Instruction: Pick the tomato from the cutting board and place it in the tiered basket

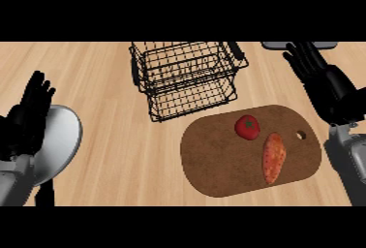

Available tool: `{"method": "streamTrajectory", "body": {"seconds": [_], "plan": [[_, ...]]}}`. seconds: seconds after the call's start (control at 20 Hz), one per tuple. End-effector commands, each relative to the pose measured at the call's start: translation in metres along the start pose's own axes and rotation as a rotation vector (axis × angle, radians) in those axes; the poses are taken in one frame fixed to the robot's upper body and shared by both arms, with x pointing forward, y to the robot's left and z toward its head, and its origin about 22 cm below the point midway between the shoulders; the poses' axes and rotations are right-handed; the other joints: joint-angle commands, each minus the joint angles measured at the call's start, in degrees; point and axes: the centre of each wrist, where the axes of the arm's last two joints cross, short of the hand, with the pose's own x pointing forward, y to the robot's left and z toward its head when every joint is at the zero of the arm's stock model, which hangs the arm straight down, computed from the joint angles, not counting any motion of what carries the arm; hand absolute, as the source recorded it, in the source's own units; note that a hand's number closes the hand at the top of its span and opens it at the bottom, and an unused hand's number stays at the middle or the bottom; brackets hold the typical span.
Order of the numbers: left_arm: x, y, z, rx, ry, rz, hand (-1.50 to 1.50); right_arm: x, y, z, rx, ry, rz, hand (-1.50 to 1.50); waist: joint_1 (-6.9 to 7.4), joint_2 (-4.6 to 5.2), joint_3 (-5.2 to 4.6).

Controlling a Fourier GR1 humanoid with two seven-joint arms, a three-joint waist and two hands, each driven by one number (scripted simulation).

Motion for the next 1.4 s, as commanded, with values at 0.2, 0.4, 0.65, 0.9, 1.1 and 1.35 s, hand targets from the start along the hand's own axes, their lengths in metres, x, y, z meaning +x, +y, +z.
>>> {"method": "streamTrajectory", "body": {"seconds": [0.2,0.4,0.65,0.9,1.1,1.35], "plan": [[-0.004,-0.053,0.020,-0.081,-0.120,-0.034,0.00,-0.012,-0.059,0.040,-0.431,-0.267,-0.263,1.50,-2.41,0.76,-0.22],[-0.009,-0.074,0.031,-0.166,-0.082,0.002,0.00,-0.072,-0.059,0.071,-0.684,-0.038,-0.409,-1.50,-1.53,1.18,-0.39],[-0.002,-0.085,0.036,-0.179,-0.085,-0.007,0.00,-0.097,-0.044,0.118,-0.340,-0.268,-0.661,-1.50,-0.78,0.88,-0.38],[-0.023,-0.105,0.039,-0.166,-0.088,-0.016,0.00,-0.066,-0.081,0.169,-0.230,-0.225,-0.395,-1.50,-0.97,0.95,-0.57],[-0.019,-0.096,0.037,-0.158,-0.081,-0.017,0.00,-0.011,-0.108,0.162,-0.137,-0.055,0.068,-1.50,-1.20,0.82,-0.82],[-0.018,-0.095,0.042,-0.183,-0.080,-0.025,0.00,0.058,-0.101,0.151,0.006,0.075,0.513,-1.50,-0.80,0.46,-1.11]]}}
